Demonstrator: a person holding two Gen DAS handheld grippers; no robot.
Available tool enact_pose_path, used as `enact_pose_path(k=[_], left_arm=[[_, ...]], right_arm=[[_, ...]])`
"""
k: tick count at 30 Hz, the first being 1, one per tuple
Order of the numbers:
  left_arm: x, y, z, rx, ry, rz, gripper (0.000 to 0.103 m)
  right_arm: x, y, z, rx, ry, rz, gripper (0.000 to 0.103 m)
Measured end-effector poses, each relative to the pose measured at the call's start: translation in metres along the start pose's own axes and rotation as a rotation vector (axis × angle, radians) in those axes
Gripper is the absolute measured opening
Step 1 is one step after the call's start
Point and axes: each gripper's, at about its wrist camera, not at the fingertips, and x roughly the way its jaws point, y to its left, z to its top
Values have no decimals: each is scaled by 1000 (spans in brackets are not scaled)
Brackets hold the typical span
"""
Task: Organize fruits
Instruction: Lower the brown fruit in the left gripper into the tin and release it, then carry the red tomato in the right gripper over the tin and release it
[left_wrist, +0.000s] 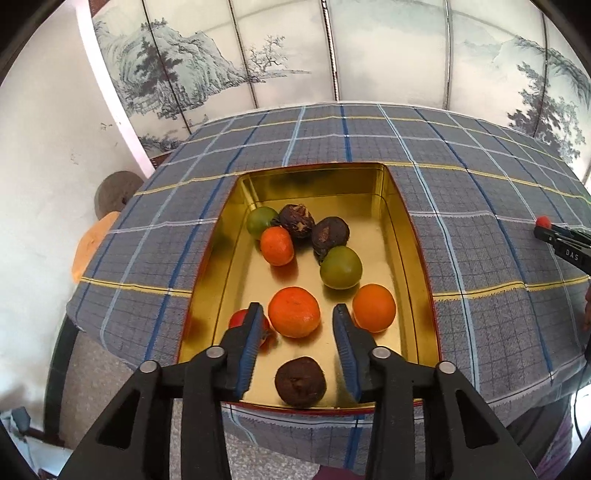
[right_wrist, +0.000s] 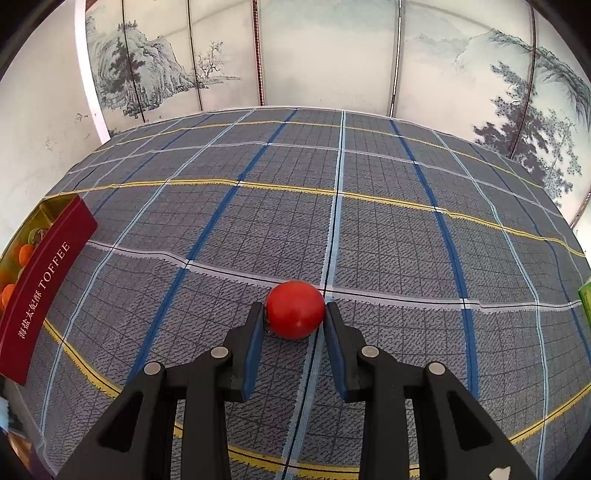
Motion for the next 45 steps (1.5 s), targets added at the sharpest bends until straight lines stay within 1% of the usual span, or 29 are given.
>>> enact_pose_path(k=[2, 4, 8, 12, 16, 21, 24, 25, 31, 37, 41, 43, 45], left_arm=[[-3, 0, 0, -2, -13, 10, 50], [-7, 1, -1, 3, -29, 27, 54], [-15, 3, -2, 19, -58, 66, 57], [-20, 10, -2, 7, -77, 84, 58], [-23, 19, -3, -12, -85, 94, 59], [-25, 27, -6, -29, -94, 104, 59], [-27, 31, -8, -38, -105, 119, 60], [-28, 33, -9, -41, -107, 121, 60], [-29, 45, -11, -71, -115, 135, 60], [-31, 56, -15, -98, -120, 142, 61], [-32, 62, -18, -114, -123, 135, 63], [-32, 65, -18, -126, -123, 132, 65], [-31, 68, -20, -133, -125, 135, 66]], right_arm=[[0, 1, 0, -3, -1, -1, 29], [-1, 3, -1, -11, -3, -1, 29], [-6, 12, -2, -52, -25, -9, 29], [-11, 26, -7, -59, -21, 29, 29], [-21, 49, -8, -83, -30, 86, 29], [-42, 84, 2, -131, -64, 169, 29], [-59, 111, 8, -163, -87, 248, 29], [-66, 125, 11, -181, -97, 293, 30], [-89, 191, 13, -312, -119, 431, 30], [-92, 242, 13, -401, -110, 496, 30], [-87, 258, 12, -415, -90, 513, 30], [-79, 265, 13, -414, -75, 512, 30], [-72, 268, 14, -405, -56, 516, 30]])
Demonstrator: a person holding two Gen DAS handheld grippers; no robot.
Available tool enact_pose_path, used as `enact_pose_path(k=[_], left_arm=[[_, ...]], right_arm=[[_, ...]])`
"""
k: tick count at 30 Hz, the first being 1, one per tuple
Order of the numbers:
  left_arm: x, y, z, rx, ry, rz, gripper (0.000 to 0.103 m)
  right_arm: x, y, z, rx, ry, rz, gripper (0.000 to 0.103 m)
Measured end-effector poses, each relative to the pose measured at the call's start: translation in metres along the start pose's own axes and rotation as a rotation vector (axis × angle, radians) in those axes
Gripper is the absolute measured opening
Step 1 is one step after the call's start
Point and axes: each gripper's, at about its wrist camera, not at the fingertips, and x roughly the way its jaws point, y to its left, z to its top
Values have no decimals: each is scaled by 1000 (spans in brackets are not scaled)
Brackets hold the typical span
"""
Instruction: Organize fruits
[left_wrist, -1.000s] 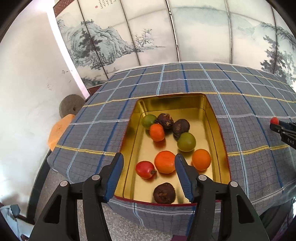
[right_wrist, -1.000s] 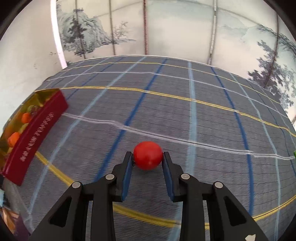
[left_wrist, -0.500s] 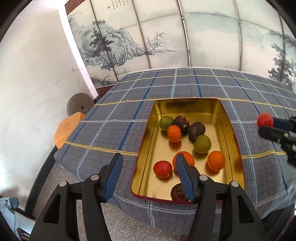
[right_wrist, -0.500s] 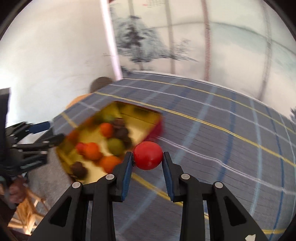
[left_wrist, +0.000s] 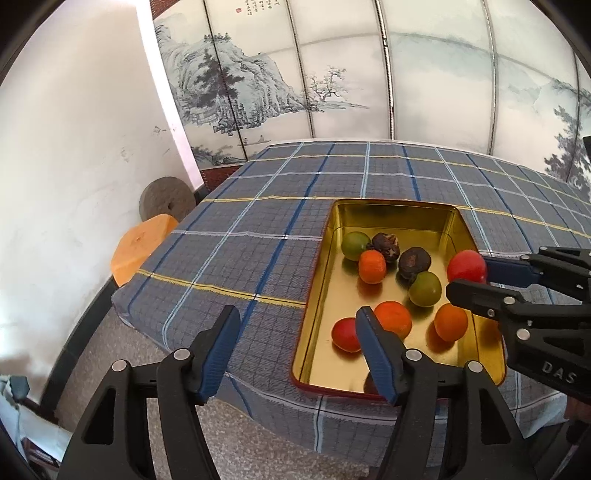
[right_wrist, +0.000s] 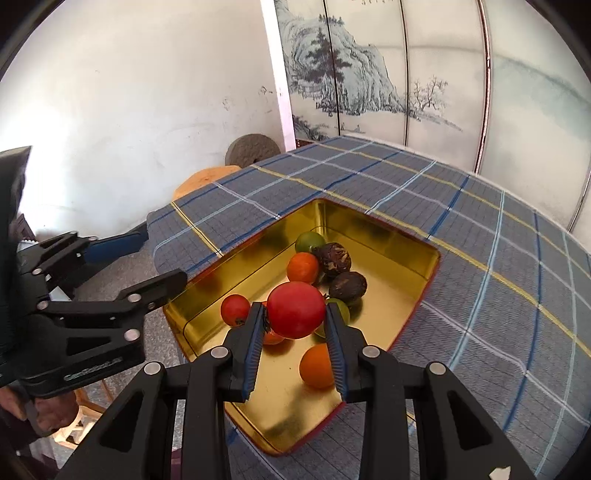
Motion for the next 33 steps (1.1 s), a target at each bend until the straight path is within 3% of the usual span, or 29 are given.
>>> enact_pose_path(k=[12, 18, 27, 31, 33], left_arm=[[4, 11, -4, -24, -2, 6, 66], [2, 15, -3, -43, -11, 1, 79], [-3, 16, -1, -54, -24, -1, 80], [-5, 18, 0, -68, -23, -8, 80], [-8, 19, 1, -80, -27, -7, 80]], right_arm=[[26, -1, 4, 20, 46, -12, 31], [37, 0, 10, 25, 58, -22, 31], [42, 6, 19, 13, 44, -45, 32], [30, 8, 24, 13, -8, -35, 44], [23, 9, 26, 9, -37, -29, 45]])
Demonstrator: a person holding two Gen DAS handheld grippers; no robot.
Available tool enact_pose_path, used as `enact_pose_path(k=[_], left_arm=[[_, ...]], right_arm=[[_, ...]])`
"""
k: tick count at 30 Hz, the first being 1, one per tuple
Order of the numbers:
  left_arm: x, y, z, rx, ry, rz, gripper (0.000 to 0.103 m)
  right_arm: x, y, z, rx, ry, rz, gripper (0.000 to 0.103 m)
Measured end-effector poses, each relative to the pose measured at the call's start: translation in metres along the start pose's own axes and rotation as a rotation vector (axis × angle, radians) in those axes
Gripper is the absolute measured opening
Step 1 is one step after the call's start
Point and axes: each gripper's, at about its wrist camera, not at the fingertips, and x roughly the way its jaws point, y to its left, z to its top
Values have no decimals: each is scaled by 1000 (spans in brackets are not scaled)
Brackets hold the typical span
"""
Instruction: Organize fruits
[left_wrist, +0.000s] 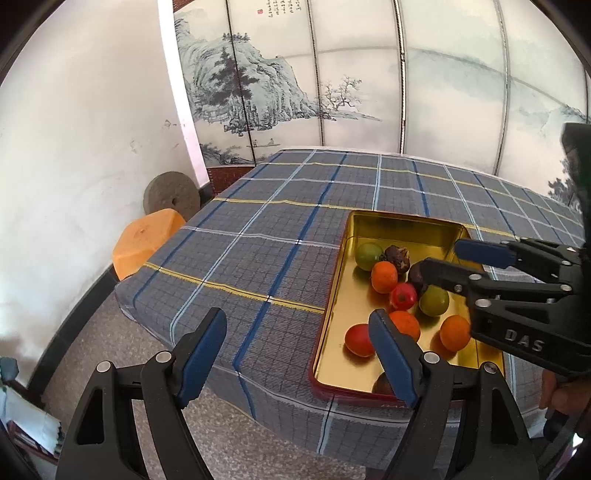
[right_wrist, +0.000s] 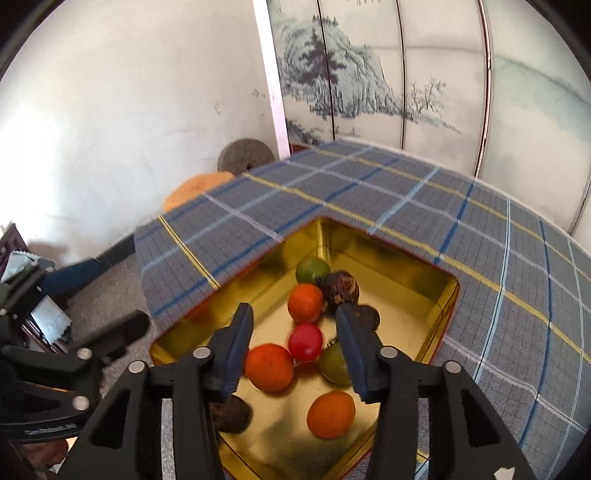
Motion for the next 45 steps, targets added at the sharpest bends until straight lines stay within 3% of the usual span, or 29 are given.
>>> enact_pose_path(k=[6, 10, 14, 20, 31, 45], left_arm=[[-16, 3, 5, -11, -53, 10, 80], [-32, 7, 10, -39, -103, -2, 92], [-49, 8, 15, -42, -153, -9, 95], [-79, 9, 24, -43, -233, -26, 102], [-127, -2, 28, -13, -351, -29, 103], [-146, -21, 28, 35, -380, -38, 103]], right_arm=[[-35, 10, 1, -30, -100, -14, 51], [-70, 19, -9, -53, -202, -76, 59], [-100, 27, -19, -83, -292, -138, 71], [-133, 32, -26, -93, -368, -178, 77], [-165, 31, -30, -84, -437, -184, 82], [-185, 22, -40, -65, -469, -201, 85]])
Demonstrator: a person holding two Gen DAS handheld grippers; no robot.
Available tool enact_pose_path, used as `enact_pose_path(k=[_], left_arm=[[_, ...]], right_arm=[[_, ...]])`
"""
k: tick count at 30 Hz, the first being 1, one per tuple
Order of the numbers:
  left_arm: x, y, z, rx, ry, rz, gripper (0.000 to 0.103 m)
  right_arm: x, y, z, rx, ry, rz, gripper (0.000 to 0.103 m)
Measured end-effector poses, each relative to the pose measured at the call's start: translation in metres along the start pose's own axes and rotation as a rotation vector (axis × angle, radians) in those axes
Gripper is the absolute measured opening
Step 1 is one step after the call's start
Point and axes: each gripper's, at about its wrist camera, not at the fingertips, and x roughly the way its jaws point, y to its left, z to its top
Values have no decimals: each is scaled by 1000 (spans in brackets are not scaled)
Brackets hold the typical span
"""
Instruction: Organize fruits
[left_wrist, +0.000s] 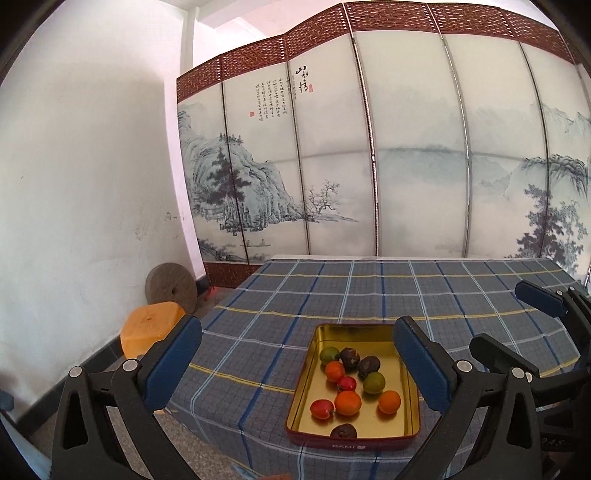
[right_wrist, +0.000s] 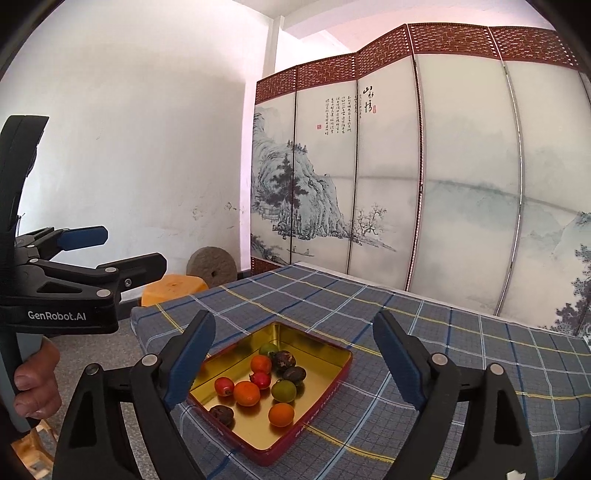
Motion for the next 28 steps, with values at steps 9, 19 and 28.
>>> enact_pose_path(k=[9, 19, 28], left_arm=[[9, -5, -3, 11, 42, -23, 103], [58, -27, -12, 33, 245, -103, 103], [86, -42, -10, 40, 309, -40, 103]], right_arm=[[2, -10, -8, 15, 26, -11, 87], [35, -113, -51, 61, 224, -173, 91], [77, -272, -123, 161, 567, -443, 90]])
